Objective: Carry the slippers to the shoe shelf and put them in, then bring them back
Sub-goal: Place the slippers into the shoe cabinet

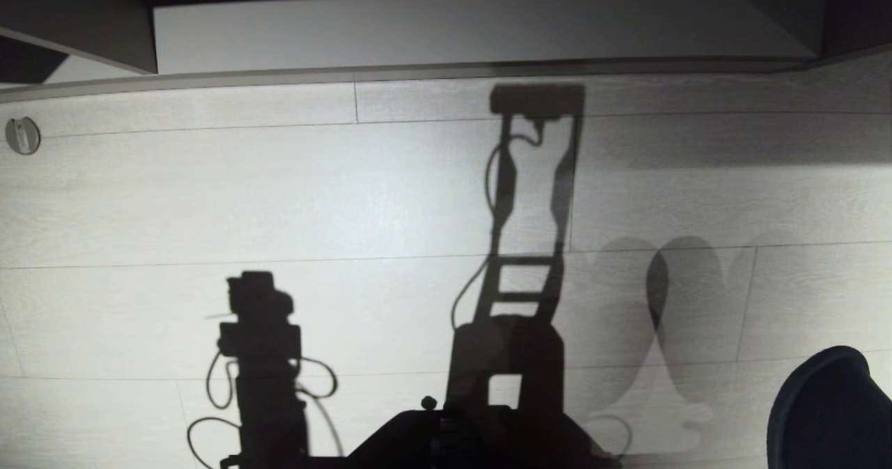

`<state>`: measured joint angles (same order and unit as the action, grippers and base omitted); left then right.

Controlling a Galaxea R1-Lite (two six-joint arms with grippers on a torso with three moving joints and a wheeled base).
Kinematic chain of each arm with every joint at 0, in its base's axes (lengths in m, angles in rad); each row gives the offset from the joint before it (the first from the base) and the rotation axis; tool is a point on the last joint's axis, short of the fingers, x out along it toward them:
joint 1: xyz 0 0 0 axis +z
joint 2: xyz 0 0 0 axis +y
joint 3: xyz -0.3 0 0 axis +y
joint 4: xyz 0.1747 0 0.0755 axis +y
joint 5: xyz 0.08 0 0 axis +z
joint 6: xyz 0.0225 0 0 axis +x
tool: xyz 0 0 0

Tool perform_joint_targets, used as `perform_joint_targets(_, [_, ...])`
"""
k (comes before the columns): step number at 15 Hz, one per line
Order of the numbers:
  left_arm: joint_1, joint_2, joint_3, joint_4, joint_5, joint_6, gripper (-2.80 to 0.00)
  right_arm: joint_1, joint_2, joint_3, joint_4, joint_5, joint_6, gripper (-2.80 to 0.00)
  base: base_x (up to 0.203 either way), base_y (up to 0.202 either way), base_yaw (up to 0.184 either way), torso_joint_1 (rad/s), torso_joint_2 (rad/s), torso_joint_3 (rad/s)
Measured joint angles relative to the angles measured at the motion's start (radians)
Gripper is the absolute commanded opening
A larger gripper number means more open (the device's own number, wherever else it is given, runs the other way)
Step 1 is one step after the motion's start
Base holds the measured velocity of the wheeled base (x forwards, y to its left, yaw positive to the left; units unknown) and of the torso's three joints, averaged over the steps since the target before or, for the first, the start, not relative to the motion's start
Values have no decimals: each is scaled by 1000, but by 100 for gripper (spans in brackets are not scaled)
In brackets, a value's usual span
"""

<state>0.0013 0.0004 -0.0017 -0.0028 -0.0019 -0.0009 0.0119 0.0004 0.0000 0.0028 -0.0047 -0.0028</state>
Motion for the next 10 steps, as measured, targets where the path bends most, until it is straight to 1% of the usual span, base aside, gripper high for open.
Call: perform_joint_targets(10, [0,0,0,0,-1,0,-280,0,0,0,0,0,0,-280,0,0,0,0,0,0])
